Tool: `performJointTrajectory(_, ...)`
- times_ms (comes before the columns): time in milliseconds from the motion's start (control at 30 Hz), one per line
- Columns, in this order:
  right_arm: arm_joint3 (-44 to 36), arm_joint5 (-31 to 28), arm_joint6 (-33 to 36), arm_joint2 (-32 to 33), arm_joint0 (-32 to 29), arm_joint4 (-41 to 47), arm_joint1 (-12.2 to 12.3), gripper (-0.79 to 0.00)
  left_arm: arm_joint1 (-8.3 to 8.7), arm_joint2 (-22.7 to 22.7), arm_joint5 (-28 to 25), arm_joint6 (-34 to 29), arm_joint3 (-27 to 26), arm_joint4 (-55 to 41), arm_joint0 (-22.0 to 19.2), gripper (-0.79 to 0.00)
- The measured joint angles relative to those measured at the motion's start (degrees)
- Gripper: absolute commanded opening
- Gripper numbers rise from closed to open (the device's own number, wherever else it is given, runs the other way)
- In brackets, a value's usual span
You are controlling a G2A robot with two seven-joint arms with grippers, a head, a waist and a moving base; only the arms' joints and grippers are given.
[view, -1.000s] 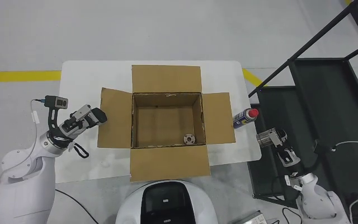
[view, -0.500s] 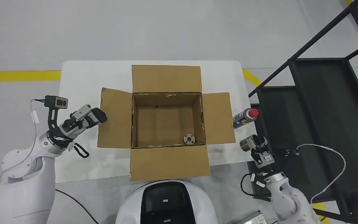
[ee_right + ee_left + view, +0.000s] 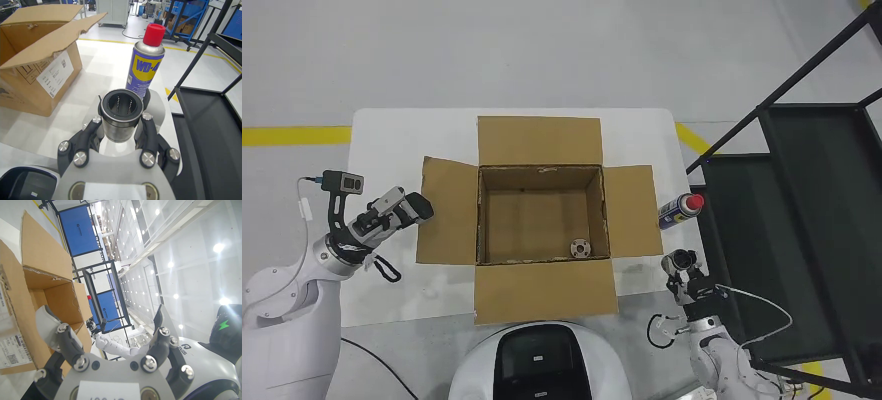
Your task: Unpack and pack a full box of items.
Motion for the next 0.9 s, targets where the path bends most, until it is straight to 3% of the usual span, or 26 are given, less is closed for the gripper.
performJointTrajectory(233,11.2,-3.3,-2.9,0.2,7.3,7.4,-0.5,-0.785,0.00,0.0,0.0,0.0,0.0,0.0,0.0,0.000)
performJointTrajectory(433,16.8,-5.0,-4.1,1.3,10.4,6.8,-0.1,-0.785,0.00,0.0,0.0,0.0,0.0,0.0,0.0,0.000)
performJointTrajectory(900,25.8,-1.0,-3.1,0.0,18.5,5.5,-0.5,-0.785,0.00,0.0,0.0,0.0,0.0,0.0,0.0,0.000)
